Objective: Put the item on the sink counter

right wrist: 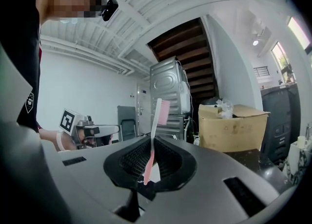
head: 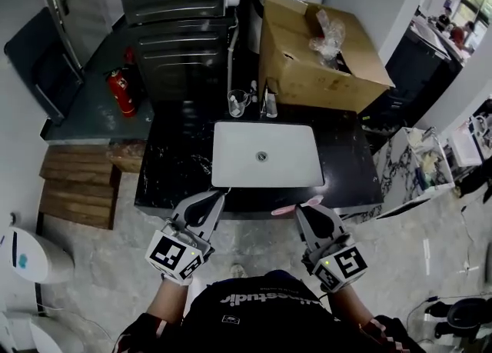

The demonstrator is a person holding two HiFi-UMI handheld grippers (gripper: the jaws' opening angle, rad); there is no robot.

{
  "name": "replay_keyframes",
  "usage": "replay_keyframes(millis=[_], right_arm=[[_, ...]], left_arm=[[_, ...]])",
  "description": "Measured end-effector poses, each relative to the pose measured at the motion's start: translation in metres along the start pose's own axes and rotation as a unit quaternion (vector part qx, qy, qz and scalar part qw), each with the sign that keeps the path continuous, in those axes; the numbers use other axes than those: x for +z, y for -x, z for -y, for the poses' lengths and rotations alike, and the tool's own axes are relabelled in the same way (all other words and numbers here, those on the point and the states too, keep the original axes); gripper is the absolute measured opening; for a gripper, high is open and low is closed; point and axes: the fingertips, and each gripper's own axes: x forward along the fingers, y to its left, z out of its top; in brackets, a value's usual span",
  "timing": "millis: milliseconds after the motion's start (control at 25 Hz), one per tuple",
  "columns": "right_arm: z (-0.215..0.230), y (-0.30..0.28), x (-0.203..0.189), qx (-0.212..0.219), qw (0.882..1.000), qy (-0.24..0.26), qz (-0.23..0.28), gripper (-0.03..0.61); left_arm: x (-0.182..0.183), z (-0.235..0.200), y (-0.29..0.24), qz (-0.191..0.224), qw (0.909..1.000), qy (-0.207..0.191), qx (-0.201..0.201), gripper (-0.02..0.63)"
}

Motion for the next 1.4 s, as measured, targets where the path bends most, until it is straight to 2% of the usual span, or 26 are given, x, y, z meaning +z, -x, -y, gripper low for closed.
replay_keyframes(millis=[400,720,920,1400], right_arm=[[0.015,-0.021,0.006,-0.007,1.000,0.013,-0.002,0.055],[0.039,-0.060,0.013,0.008,1.000,0.016,0.025,0.055],[0.066,-0.100,0.021,0.006,0.999,0.013,0.044,0.054],[0.134,-0.222,0.045,-0.010,0.996,0.021,0.091,0.054]], left_arm=[[-0.005,-0.019,-0.015,0.003,1.0000,0.002,-0.005,0.015],[-0.010,-0.042,-0.037,-0.009,0.9999,-0.004,0.005,0.015],[-0.007,-0.062,-0.069,-0.006,0.9999,-0.010,0.003,0.014],[-0.021,-0.135,-0.135,-0.012,0.9995,0.005,0.029,0.015]])
